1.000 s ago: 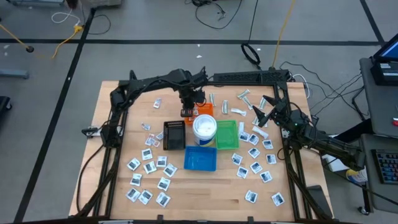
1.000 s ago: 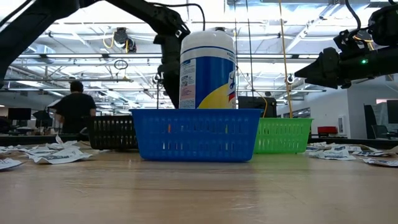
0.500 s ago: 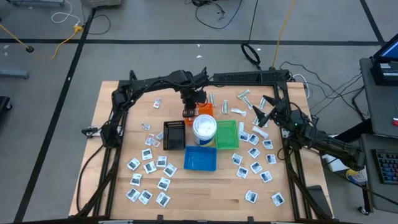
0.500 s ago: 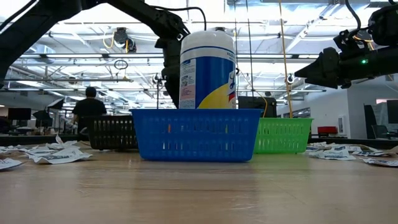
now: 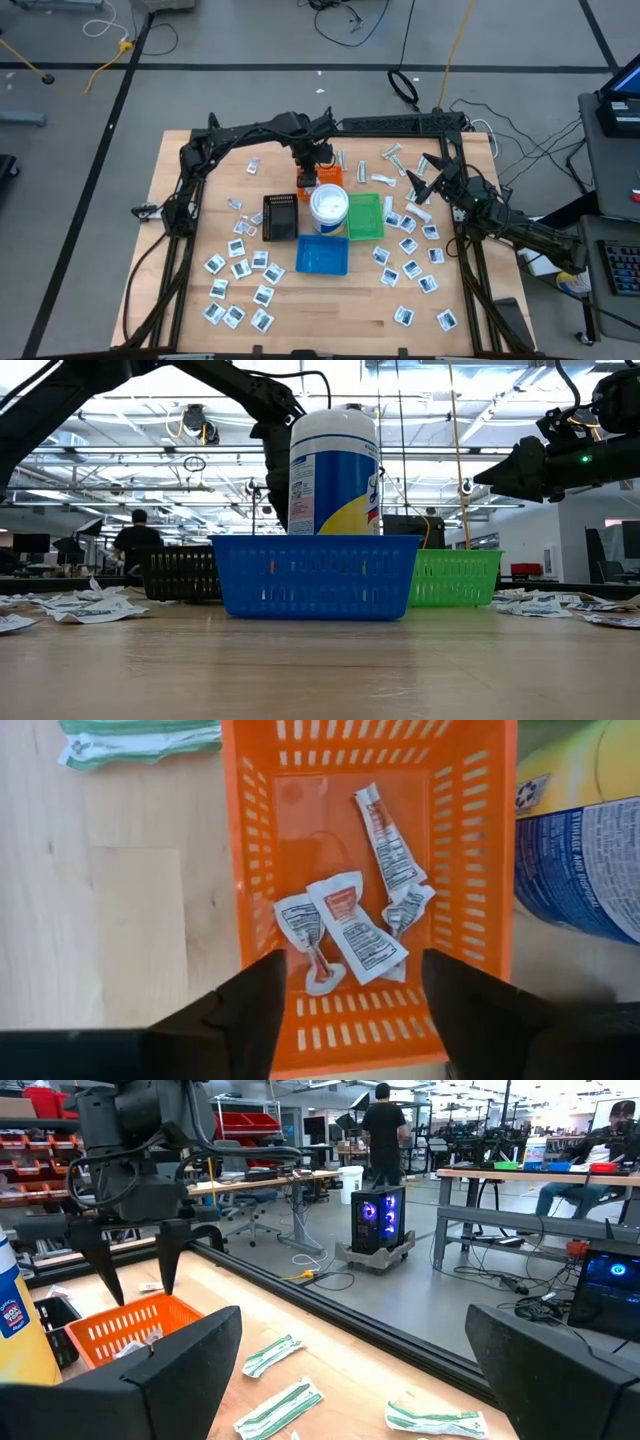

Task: Pick & Place First Aid Supplies
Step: Put the orange ointment pack into the orange bin

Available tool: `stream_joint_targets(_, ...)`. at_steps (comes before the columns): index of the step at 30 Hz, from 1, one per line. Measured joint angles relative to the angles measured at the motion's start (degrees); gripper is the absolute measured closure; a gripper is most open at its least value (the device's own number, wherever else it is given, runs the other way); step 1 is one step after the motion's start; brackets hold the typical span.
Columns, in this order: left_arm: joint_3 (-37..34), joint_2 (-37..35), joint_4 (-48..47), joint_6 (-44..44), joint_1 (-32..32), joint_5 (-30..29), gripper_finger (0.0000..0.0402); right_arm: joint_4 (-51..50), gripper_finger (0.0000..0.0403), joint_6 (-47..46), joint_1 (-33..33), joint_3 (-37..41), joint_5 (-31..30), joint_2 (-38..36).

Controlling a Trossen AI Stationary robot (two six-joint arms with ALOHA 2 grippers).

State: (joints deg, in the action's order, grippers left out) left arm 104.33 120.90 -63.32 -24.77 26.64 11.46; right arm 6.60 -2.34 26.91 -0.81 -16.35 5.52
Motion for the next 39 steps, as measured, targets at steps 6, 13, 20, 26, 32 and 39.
stream_joint_targets(6,-0.09,-0.93,-0.91,6.66,1.81,-5.99,0.0140,0.00,0.0023,0.01,0.00,0.00,0.01,0.01)
stream_joint_targets(13,-0.09,-1.01,-3.09,24.77,5.91,-10.57,0.0151,-0.01,0.0023,-0.01,0.00,0.01,0.01,0.01)
stream_joint_targets(20,-0.09,-1.03,-4.26,39.89,7.74,-10.48,0.0173,0.00,0.0023,0.00,0.01,0.01,0.00,0.01)
stream_joint_targets(26,-0.09,-1.05,-4.31,49.37,8.76,-10.53,0.0187,0.01,0.0023,0.01,0.01,-0.01,-0.01,0.00)
stream_joint_targets(32,-4.20,-3.03,-4.90,49.09,10.48,-10.55,0.0187,-0.01,0.0023,0.01,-0.01,0.01,-0.01,0.02)
stream_joint_targets(39,-15.60,-10.18,-1.72,48.89,13.86,-14.32,0.0188,0.01,0.0023,0.01,-0.01,-0.01,-0.01,0.00)
